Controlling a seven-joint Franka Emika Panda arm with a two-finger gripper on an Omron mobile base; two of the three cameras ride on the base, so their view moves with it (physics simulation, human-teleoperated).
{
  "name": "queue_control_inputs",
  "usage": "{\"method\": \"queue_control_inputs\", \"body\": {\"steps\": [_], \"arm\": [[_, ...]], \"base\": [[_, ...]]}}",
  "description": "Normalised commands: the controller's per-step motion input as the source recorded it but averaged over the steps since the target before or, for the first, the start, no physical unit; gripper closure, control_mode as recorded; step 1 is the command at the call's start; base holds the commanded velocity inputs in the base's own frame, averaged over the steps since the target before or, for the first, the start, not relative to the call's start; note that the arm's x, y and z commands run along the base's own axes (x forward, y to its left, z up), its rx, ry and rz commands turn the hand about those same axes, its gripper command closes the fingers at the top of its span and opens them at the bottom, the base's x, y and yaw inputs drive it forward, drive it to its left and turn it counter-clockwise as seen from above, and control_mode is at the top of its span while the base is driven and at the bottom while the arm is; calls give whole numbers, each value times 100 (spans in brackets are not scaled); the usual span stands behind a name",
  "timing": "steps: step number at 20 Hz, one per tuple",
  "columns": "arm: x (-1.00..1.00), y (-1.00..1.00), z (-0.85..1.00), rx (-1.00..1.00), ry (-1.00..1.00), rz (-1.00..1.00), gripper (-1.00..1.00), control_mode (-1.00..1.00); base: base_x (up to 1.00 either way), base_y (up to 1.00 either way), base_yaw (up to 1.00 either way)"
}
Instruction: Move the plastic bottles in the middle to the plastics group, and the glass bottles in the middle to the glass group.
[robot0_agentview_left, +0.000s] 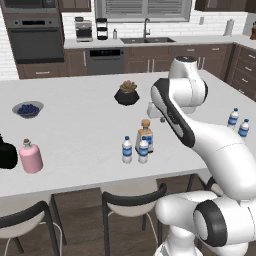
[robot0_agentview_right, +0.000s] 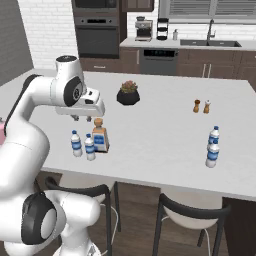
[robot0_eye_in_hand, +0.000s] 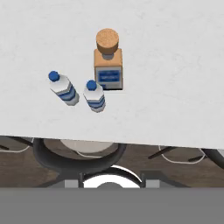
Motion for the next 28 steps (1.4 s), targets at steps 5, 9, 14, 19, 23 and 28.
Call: {"method": "queue_control_inputs", "body": {"steps": [5,9,14,19,23,28], "arm": [[0,-1,-9,-1,2,0,-100,-100],[28,-1,-30,0,0,0,-100,-100],[79,0,-30,0,1,0,-100,-100],[80,0,-18,1,2,0,-100,-100],[60,0,-13,5,0,0,-100,-100],[26,9,-21,6,0,0,-100,-100]], "base": [[0,0,0],[0,0,0],[0,0,0],[0,0,0],[0,0,0],[0,0,0]]}}
